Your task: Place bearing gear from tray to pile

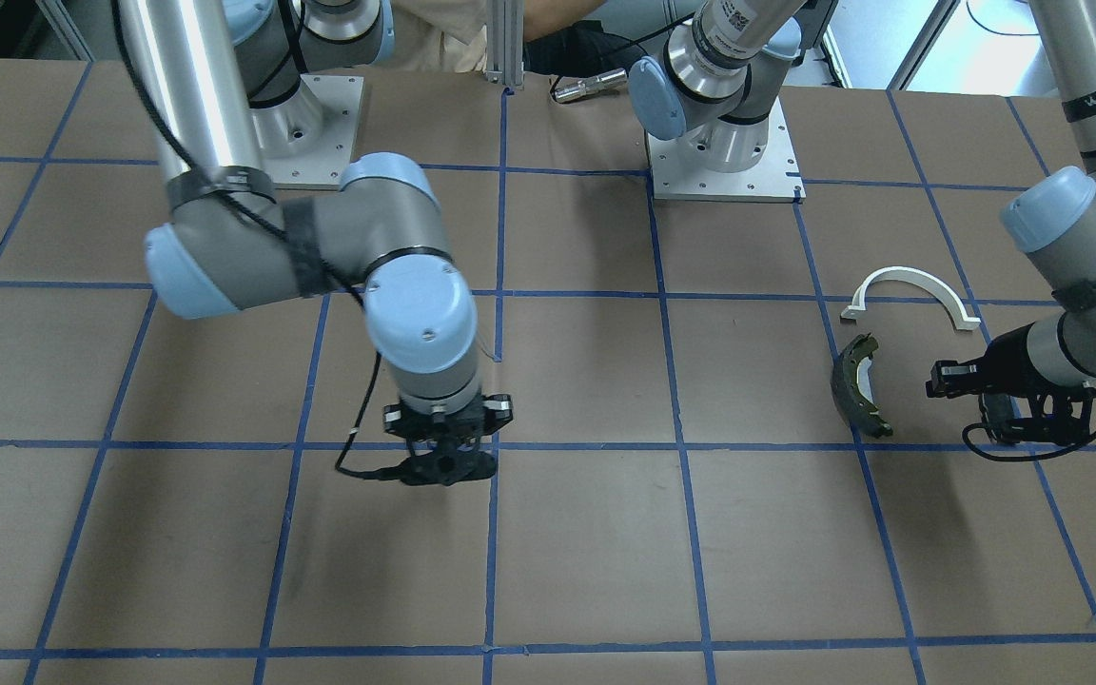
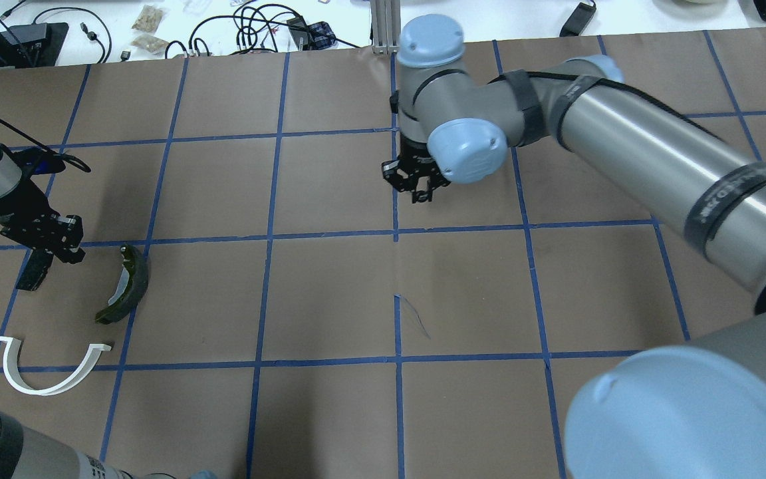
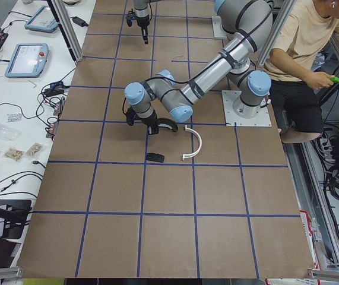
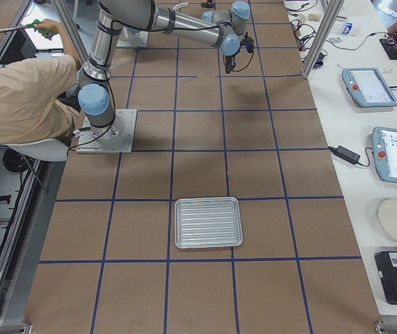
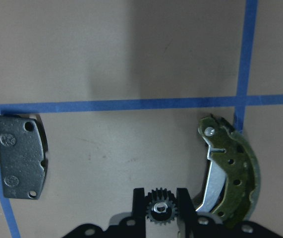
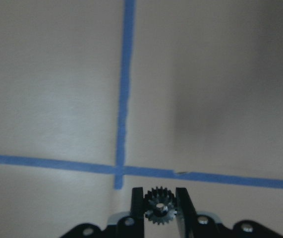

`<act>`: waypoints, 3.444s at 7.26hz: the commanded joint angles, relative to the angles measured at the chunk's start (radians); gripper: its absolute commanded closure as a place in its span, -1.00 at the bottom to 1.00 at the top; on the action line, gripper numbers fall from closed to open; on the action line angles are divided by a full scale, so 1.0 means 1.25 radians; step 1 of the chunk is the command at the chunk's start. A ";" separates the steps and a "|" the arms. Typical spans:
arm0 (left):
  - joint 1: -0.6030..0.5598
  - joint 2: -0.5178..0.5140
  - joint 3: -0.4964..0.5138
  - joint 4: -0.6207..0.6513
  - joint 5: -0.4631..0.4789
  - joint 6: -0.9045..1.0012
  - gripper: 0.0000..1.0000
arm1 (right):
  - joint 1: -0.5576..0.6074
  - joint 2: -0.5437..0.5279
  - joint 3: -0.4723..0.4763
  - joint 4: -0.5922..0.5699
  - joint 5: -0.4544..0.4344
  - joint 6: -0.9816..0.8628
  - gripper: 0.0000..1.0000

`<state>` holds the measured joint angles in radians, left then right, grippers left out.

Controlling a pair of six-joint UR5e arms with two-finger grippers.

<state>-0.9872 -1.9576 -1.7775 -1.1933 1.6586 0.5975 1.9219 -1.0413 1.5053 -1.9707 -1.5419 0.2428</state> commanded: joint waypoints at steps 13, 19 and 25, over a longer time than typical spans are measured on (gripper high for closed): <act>-0.206 0.068 0.192 -0.217 -0.026 -0.199 -1.00 | -0.264 -0.342 -0.004 0.262 -0.002 -0.176 -1.00; -0.581 -0.001 0.114 -0.038 -0.136 -0.485 -1.00 | -0.256 -0.349 0.000 0.260 -0.063 -0.123 -1.00; -0.694 -0.050 -0.049 0.224 -0.137 -0.584 -1.00 | -0.262 -0.352 0.000 0.262 -0.066 -0.124 -1.00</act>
<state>-1.8417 -2.0098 -1.8294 -0.9363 1.4880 -0.1244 1.5973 -1.4771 1.5053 -1.6473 -1.6224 0.0886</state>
